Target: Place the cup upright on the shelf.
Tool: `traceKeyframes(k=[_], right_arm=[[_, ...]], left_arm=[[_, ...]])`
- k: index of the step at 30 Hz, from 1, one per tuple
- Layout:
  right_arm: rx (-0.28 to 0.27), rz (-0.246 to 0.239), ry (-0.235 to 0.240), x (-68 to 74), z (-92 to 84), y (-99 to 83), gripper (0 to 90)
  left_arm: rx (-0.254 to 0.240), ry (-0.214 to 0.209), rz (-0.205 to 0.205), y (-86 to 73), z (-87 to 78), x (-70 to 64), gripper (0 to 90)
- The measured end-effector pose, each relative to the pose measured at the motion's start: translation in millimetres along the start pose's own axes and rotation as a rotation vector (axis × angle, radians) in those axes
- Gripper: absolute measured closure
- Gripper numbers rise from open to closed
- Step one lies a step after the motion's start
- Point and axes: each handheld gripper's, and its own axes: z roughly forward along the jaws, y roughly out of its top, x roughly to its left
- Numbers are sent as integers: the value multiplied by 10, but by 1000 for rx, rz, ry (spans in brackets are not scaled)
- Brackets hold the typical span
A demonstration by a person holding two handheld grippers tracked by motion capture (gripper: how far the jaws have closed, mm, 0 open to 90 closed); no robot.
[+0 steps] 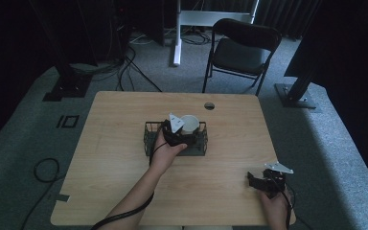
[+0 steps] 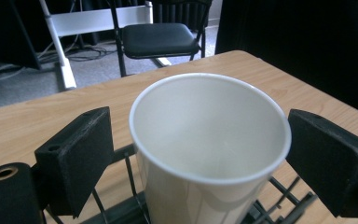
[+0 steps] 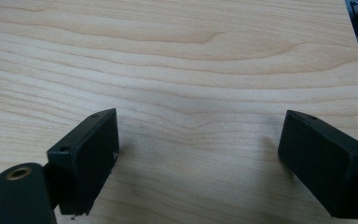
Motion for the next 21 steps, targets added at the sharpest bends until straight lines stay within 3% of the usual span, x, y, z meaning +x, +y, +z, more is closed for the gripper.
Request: traceKeyframes(k=[21], right_arm=[[0, 1, 0, 1, 0, 0, 118]], left_arm=[[-2, -18, 39, -49, -455, 86, 97]])
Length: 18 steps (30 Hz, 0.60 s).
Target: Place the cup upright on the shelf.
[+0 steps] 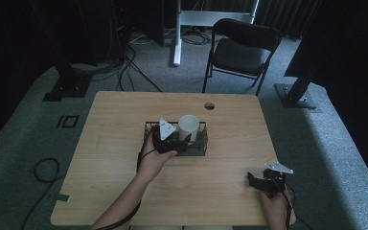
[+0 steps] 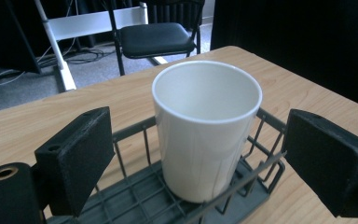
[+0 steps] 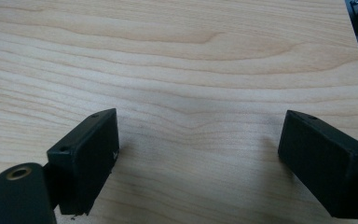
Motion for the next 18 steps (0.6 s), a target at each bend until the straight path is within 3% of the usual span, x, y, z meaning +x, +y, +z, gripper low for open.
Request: traceKeyframes(k=[7, 18], right_arm=[[-1, -2, 0, -1, 0, 0, 118], [-1, -1, -1, -1, 1, 0, 118]], left_arm=[[-11, 5, 6, -71, -180, 65, 97], [-34, 25, -24, -172, -449, 200, 97]])
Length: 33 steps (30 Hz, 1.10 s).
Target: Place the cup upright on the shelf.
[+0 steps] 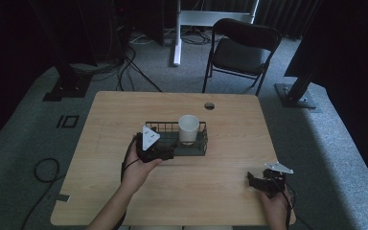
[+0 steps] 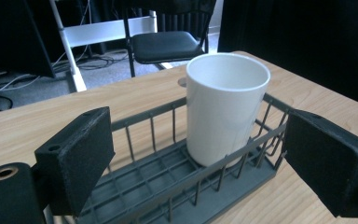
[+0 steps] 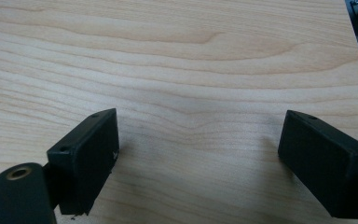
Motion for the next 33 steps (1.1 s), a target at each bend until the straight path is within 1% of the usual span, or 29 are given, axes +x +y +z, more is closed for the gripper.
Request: traceKeyframes(k=[4, 9, 11, 14, 16, 18, 19, 20, 22, 24, 25, 28, 29, 31, 33], right_arm=[[1, 1, 0, 1, 0, 0, 118], [1, 0, 0, 0, -1, 0, 118], [1, 0, 0, 0, -1, 0, 118], [1, 0, 0, 0, -1, 0, 118], [1, 0, 0, 0, -1, 0, 118], [1, 0, 0, 0, -1, 0, 118], [1, 0, 0, 0, -1, 0, 118], [1, 0, 0, 0, -1, 0, 118], [1, 0, 0, 0, -1, 0, 118], [1, -1, 0, 0, -1, 0, 118], [1, -1, 0, -1, 0, -1, 118], [1, -1, 0, -1, -1, -1, 118], [0, -1, 1, 0, 0, -1, 118], [0, -2, 0, -2, 0, -1, 118], [0, -2, 0, -2, 0, -1, 118]], left_arm=[[-7, 13, -13, -46, -85, 63, 97], [-4, 37, -17, -128, -203, 147, 97], [1, 43, -24, -166, -245, 188, 97], [8, 59, -28, -235, -306, 254, 97], [11, 68, -44, -285, -350, 296, 97], [11, 72, -38, -333, -402, 334, 97], [6, 81, -39, -362, -427, 353, 97], [11, 87, -41, -393, -447, 376, 97], [16, 97, -60, -456, -481, 417, 97], [33, 103, -62, -517, -504, 454, 97], [36, 105, -75, -549, -512, 468, 97], [57, 123, -85, -651, -531, 508, 97], [61, 128, -99, -688, -535, 526, 97], [81, 123, -117, -760, -539, 556, 97], [109, 138, -109, -825, -547, 587, 97]])
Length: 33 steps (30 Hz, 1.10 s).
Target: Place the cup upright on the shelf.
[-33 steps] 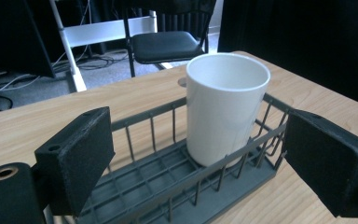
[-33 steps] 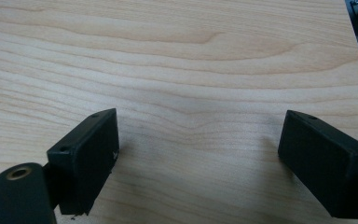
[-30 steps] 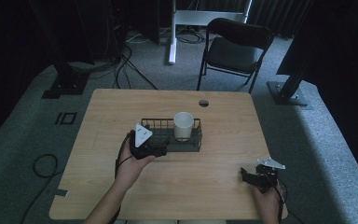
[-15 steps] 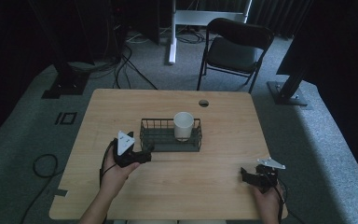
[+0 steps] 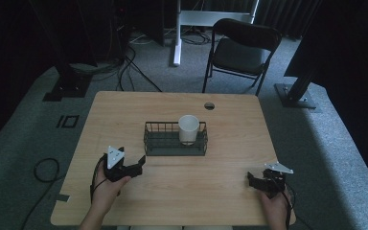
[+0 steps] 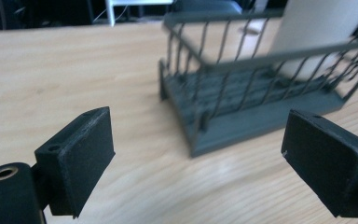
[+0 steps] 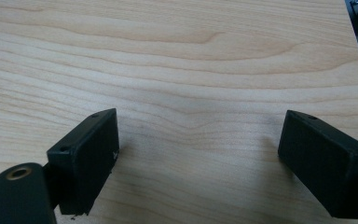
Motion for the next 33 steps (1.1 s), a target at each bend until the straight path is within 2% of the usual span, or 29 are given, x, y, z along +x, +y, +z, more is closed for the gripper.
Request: traceKeyframes(k=[4, 7, 11, 13, 15, 17, 21, 23, 33], right_arm=[[0, 0, 0, 0, 0, 0, 118], [0, 0, 0, 0, 0, 0, 118], [0, 0, 0, 0, 0, 0, 118], [0, 0, 0, 0, 0, 0, 118], [0, 0, 0, 0, 0, 0, 118], [0, 0, 0, 0, 0, 0, 118], [0, 0, 0, 0, 0, 0, 118], [0, 0, 0, 0, 0, 0, 118], [0, 0, 0, 0, 0, 0, 118]], left_arm=[[40, -4, -11, -96, 1, 64, 97], [70, -18, -49, -147, -7, 113, 97], [130, 11, -39, -227, -22, 183, 97], [144, 25, -52, -266, -24, 212, 97], [163, 40, -43, -292, -31, 233, 97], [176, 55, -51, -311, -41, 261, 97], [192, 113, -57, -356, -54, 342, 97], [210, 133, -50, -379, -61, 376, 97], [250, 198, -65, -485, -87, 577, 97]])
